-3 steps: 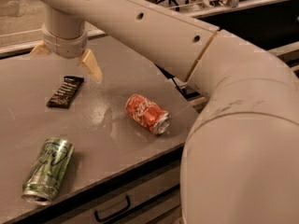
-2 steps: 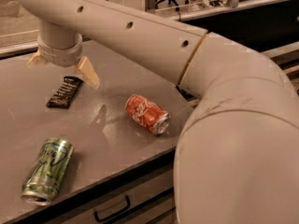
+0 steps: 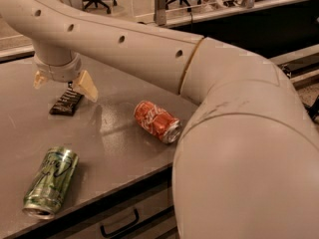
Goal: Pick rxbar chocolate
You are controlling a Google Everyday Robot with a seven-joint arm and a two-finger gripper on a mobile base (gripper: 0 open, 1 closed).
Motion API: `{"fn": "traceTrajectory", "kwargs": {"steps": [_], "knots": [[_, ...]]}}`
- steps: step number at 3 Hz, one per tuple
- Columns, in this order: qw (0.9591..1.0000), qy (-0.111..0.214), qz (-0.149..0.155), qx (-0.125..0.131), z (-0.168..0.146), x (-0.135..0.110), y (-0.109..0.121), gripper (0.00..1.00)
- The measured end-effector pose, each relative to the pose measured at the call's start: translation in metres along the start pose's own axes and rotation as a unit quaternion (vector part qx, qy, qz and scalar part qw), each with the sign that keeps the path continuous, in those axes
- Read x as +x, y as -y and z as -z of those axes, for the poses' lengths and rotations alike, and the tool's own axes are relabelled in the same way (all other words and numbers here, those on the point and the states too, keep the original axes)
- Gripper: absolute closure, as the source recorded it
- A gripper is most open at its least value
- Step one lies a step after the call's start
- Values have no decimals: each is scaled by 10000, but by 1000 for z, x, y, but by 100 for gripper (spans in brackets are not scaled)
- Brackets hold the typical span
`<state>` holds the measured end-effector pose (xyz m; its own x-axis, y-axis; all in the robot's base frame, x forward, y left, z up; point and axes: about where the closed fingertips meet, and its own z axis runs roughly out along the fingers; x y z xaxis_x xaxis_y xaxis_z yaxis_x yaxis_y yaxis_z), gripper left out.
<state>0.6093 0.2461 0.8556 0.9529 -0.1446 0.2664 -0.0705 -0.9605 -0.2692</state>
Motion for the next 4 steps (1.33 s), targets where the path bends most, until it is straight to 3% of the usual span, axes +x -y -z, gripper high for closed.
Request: {"fn": "traceTrajectory", "kwargs": {"steps": [3, 4], "knots": [[9987, -99, 147, -486, -19, -7, -2, 84], [9987, -99, 148, -487, -17, -6, -1, 90]]}}
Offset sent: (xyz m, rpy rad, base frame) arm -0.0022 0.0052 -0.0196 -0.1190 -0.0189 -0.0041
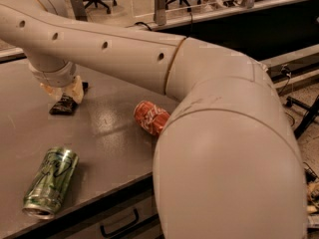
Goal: Pick rxbar chocolate
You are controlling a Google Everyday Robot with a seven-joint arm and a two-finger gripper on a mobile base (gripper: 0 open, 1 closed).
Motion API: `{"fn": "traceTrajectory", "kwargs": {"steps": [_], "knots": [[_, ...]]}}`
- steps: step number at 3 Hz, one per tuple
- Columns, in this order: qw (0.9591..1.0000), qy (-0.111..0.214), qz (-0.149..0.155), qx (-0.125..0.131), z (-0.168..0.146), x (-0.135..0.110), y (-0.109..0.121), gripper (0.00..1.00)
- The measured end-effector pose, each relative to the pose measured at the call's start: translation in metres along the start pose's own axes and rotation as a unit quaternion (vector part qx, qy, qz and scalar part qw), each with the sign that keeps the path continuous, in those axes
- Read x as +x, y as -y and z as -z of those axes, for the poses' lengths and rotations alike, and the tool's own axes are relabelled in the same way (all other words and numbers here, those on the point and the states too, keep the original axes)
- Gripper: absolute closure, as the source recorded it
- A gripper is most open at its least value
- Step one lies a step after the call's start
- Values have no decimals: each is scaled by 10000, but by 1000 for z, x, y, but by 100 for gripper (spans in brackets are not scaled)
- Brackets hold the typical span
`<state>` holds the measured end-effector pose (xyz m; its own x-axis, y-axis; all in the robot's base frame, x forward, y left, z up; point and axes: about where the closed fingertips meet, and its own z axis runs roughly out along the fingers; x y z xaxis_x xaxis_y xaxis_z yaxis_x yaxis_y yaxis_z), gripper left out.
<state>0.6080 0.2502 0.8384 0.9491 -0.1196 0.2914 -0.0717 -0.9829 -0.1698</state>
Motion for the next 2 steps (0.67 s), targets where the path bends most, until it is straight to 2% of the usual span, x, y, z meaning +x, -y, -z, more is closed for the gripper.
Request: {"fn": "traceTrajectory", "kwargs": {"steps": [1, 2], "knots": [[10000, 48, -35, -6, -2, 0, 0, 100], [10000, 49, -37, -5, 0, 1, 0, 100]]}}
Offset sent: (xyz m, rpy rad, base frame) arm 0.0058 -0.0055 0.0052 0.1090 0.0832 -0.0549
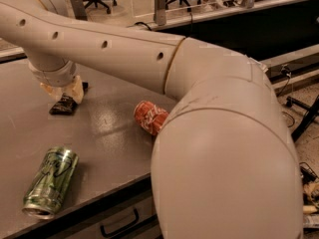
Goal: Pick rxbar chocolate
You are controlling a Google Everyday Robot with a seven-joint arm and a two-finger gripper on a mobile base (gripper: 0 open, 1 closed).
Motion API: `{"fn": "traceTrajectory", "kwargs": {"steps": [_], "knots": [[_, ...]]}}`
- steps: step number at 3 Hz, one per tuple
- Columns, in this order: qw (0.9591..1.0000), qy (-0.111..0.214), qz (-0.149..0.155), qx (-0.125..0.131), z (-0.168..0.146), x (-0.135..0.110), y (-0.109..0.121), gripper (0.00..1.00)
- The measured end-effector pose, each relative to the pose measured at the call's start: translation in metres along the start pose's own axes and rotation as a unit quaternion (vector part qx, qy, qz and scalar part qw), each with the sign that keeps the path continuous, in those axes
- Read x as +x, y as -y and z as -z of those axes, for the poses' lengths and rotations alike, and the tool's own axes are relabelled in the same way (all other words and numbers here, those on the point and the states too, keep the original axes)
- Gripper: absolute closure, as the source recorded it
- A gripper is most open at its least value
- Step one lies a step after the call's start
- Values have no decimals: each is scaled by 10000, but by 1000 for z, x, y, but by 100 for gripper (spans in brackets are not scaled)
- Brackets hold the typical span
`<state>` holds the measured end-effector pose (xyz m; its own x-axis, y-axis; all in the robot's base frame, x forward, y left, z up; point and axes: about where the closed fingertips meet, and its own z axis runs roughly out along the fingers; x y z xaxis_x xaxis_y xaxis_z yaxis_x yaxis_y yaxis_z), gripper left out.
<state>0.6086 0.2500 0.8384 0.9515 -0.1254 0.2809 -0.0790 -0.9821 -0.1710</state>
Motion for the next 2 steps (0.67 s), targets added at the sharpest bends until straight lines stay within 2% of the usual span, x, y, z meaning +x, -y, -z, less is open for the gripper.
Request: {"fn": "traceTrajectory", "kwargs": {"steps": [2], "knots": [[9973, 330, -481, 444, 4, 8, -6, 100]]}}
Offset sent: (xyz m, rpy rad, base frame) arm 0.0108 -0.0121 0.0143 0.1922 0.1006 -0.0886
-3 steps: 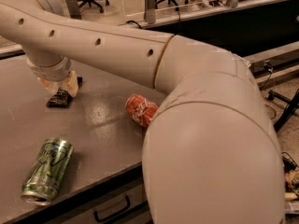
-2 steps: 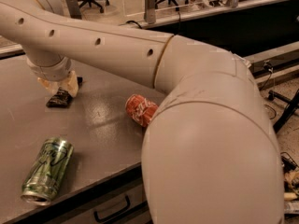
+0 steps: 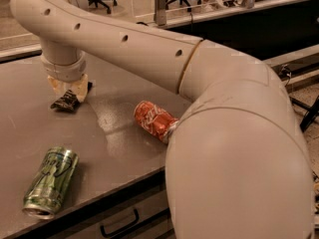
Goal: Pick rxbar chocolate
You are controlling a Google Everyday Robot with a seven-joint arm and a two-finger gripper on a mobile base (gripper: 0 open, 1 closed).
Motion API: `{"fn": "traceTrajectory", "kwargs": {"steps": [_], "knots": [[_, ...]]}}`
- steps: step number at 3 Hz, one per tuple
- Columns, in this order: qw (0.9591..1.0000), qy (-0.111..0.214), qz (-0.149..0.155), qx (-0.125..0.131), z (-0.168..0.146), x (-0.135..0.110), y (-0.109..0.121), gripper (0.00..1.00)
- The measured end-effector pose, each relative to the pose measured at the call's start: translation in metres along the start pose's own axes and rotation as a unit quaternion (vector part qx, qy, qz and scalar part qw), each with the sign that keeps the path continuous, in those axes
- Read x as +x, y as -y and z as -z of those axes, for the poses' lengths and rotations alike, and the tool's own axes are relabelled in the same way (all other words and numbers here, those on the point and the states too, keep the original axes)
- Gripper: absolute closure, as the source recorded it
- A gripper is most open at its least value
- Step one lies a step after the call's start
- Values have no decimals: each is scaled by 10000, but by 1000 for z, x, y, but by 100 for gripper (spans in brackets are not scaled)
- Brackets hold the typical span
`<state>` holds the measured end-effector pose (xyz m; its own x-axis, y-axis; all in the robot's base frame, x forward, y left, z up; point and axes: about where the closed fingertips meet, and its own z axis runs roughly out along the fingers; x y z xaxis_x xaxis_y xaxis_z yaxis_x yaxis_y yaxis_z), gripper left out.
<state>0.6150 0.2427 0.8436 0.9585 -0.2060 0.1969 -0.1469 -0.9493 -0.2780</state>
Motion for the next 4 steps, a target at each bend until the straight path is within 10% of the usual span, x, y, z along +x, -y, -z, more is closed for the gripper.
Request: {"fn": "traceTrajectory", "kwargs": {"steps": [4], "knots": [[9981, -69, -434, 421, 32, 14, -12, 100]]}}
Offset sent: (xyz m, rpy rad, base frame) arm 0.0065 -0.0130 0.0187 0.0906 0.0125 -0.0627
